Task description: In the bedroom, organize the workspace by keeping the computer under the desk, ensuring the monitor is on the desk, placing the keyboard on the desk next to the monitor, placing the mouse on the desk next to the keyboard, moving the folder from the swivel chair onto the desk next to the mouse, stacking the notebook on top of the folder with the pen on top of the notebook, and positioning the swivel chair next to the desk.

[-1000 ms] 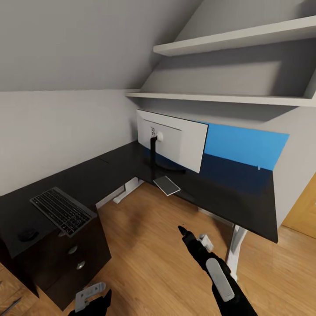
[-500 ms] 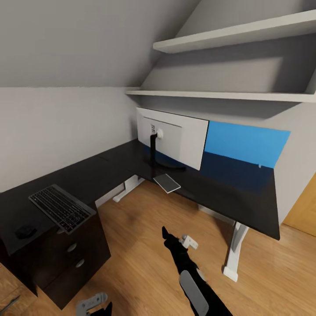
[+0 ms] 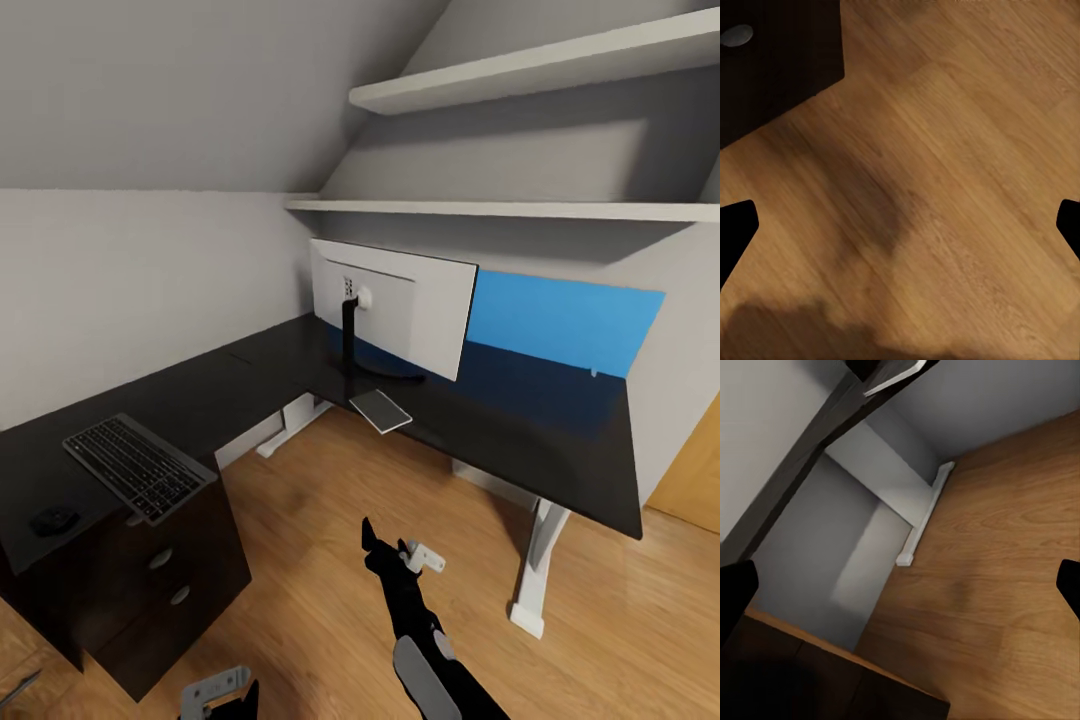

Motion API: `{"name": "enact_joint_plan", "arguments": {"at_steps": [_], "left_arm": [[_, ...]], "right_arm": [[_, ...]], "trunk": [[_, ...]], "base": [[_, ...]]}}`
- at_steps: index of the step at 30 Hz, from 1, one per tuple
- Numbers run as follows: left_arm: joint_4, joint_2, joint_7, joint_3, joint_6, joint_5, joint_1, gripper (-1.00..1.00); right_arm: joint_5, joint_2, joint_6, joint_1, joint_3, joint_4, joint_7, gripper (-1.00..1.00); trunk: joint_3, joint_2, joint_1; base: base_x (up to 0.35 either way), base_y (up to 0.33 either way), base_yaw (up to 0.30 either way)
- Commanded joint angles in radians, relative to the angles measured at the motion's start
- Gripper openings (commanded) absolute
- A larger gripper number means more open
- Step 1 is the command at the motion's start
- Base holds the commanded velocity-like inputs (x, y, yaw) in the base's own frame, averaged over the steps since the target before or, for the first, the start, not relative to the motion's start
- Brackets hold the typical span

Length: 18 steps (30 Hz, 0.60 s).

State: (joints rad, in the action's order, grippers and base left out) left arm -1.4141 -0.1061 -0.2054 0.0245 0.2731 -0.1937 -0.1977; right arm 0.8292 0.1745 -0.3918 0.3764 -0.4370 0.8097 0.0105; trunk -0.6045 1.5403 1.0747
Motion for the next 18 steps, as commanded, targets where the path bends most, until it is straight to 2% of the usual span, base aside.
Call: {"name": "enact_joint_plan", "arguments": {"at_steps": [1, 6, 11, 15, 16, 18], "left_arm": [[-0.002, 0.000, -0.007, 0.001, 0.003, -0.010, 0.000, 1.00], [-0.003, 0.000, -0.007, 0.002, 0.002, -0.009, 0.000, 1.00], [-0.006, 0.001, -0.025, 0.002, 0.002, -0.009, 0.000, 1.00], [-0.008, 0.001, -0.043, 0.002, 0.002, -0.011, 0.000, 1.00], [-0.009, 0.001, -0.046, 0.002, 0.002, -0.011, 0.000, 1.00], [-0.009, 0.001, -0.048, 0.003, 0.002, -0.011, 0.000, 1.00]], "right_arm": [[0.008, 0.000, -0.008, 0.001, -0.004, -0.001, 0.001, 1.00], [0.015, 0.000, -0.011, 0.001, -0.004, 0.002, 0.001, 1.00], [0.056, 0.000, -0.012, 0.002, -0.004, 0.027, -0.002, 1.00], [0.146, 0.000, -0.014, 0.007, -0.003, 0.050, -0.003, 1.00], [0.188, 0.000, -0.017, 0.016, -0.003, 0.055, -0.004, 1.00], [0.229, 0.000, -0.021, 0.030, -0.003, 0.058, -0.004, 1.00]], "trunk": [[-0.004, 0.008, 0.004], [-0.020, 0.043, 0.023], [-0.035, 0.078, 0.042], [-0.048, 0.106, 0.058], [-0.051, 0.113, 0.061], [-0.057, 0.127, 0.069]], "base": [[0.000, 0.000, 0.000], [0.000, 0.000, 0.000], [0.000, 0.000, 0.000], [0.000, 0.000, 0.000], [0.000, 0.000, 0.000], [0.000, 0.000, 0.000]]}}
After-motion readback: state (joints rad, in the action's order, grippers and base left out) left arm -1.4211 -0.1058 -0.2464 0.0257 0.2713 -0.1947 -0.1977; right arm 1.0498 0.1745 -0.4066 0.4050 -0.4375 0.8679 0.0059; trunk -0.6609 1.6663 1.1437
